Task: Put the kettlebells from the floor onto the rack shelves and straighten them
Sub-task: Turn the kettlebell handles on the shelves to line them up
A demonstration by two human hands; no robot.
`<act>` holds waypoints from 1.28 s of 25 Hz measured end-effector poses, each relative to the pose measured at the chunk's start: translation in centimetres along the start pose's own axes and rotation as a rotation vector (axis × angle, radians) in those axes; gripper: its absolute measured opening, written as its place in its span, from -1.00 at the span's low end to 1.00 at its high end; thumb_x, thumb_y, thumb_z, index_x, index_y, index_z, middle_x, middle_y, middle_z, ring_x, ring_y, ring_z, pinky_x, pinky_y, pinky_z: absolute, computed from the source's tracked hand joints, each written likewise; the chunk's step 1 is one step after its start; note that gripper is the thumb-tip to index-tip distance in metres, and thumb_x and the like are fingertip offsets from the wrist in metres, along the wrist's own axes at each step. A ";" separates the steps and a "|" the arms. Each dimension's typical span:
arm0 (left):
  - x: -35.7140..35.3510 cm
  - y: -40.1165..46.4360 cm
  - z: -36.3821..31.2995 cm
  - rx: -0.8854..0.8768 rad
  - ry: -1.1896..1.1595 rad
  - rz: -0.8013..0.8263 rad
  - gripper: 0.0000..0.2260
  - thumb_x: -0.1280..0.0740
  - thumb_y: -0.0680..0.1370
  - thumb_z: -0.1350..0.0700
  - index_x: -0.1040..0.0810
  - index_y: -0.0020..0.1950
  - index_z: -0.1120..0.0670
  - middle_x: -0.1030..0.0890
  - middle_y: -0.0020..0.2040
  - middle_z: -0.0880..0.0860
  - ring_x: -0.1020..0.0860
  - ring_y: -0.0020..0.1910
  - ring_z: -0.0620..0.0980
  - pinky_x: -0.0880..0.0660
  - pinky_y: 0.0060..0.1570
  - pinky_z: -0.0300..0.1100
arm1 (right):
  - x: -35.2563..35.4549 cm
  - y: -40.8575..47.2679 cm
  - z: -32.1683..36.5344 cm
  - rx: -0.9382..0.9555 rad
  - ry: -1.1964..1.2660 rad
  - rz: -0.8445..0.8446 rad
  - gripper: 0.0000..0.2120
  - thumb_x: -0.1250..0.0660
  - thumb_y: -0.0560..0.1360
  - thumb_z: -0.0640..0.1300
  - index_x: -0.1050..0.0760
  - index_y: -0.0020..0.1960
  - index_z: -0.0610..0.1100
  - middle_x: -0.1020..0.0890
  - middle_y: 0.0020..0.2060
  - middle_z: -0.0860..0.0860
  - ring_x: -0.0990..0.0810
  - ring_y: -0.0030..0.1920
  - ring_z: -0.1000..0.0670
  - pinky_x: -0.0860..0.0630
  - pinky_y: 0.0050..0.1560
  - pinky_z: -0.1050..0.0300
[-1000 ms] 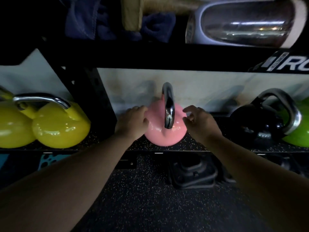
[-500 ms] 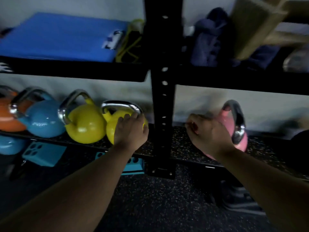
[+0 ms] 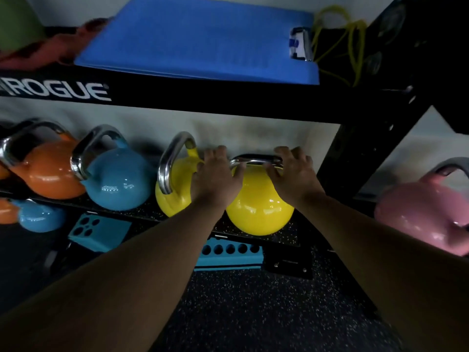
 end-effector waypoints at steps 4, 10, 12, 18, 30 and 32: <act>-4.1 1.1 0.4 0.235 -0.212 0.134 -0.40 -0.10 0.59 -0.29 -0.23 0.50 0.07 -0.39 0.45 0.22 -0.44 0.34 0.31 -0.42 0.13 0.09 | -3.2 2.6 -1.7 -0.104 -0.059 0.158 -0.53 -0.11 0.61 0.18 -0.29 0.40 -0.07 -0.41 0.25 -0.25 -0.35 0.27 -0.32 -0.37 0.21 -0.14; -11.3 -0.8 0.9 0.615 -0.657 0.329 -0.12 0.06 0.51 -0.44 0.03 0.62 0.14 -0.22 0.56 0.29 -0.30 0.47 0.31 -0.31 0.38 0.18 | -3.4 2.9 -3.9 -0.172 0.137 0.124 -0.51 -0.19 0.55 0.23 -0.34 0.39 0.00 -0.44 0.25 -0.21 -0.37 0.28 -0.27 -0.35 0.19 -0.05; -11.2 -0.5 1.4 0.606 -0.678 0.289 -0.12 0.05 0.51 -0.44 0.08 0.62 0.14 -0.17 0.59 0.26 -0.24 0.51 0.29 -0.25 0.42 0.18 | -3.1 2.3 -3.4 -0.189 0.169 0.075 -0.55 -0.19 0.56 0.21 -0.38 0.36 0.01 -0.47 0.21 -0.19 -0.39 0.24 -0.26 -0.36 0.13 -0.02; -10.1 3.0 -0.3 0.257 -0.902 0.288 -0.39 -0.07 0.60 -0.29 -0.11 0.59 -0.07 -0.23 0.58 0.11 -0.28 0.49 0.14 -0.27 0.33 0.03 | -2.3 -1.1 -5.7 -0.373 0.619 0.006 -0.72 -0.18 0.61 0.13 -0.51 0.23 0.07 -0.61 0.12 -0.02 -0.54 0.17 -0.09 -0.50 0.13 0.00; -13.5 4.6 -2.2 0.212 -0.941 0.421 -0.41 0.10 0.60 -0.33 0.00 0.60 -0.18 -0.28 0.55 0.23 -0.37 0.44 0.29 -0.36 0.26 -0.04 | -5.9 -2.0 -2.5 -0.431 1.069 -0.044 -0.61 -0.01 0.68 0.03 -0.39 0.43 0.00 -0.60 0.14 -0.03 -0.63 0.05 0.09 -0.56 -0.07 0.22; -13.9 5.3 -2.0 0.198 -0.936 0.444 -0.41 0.10 0.58 -0.37 -0.03 0.59 -0.21 -0.38 0.46 0.33 -0.45 0.32 0.40 -0.45 0.27 0.15 | -6.6 -1.6 -1.9 -0.434 1.013 -0.034 -0.59 0.02 0.68 0.05 -0.38 0.45 0.01 -0.61 -0.08 -0.12 -0.59 -0.19 -0.04 -0.52 -0.24 0.09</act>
Point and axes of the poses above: each hand's wrist, its own y-axis towards the middle knuckle, its own x-axis out of the back of the hand, z = x × y, the point moved 10 cm from there along y, towards the middle knuckle
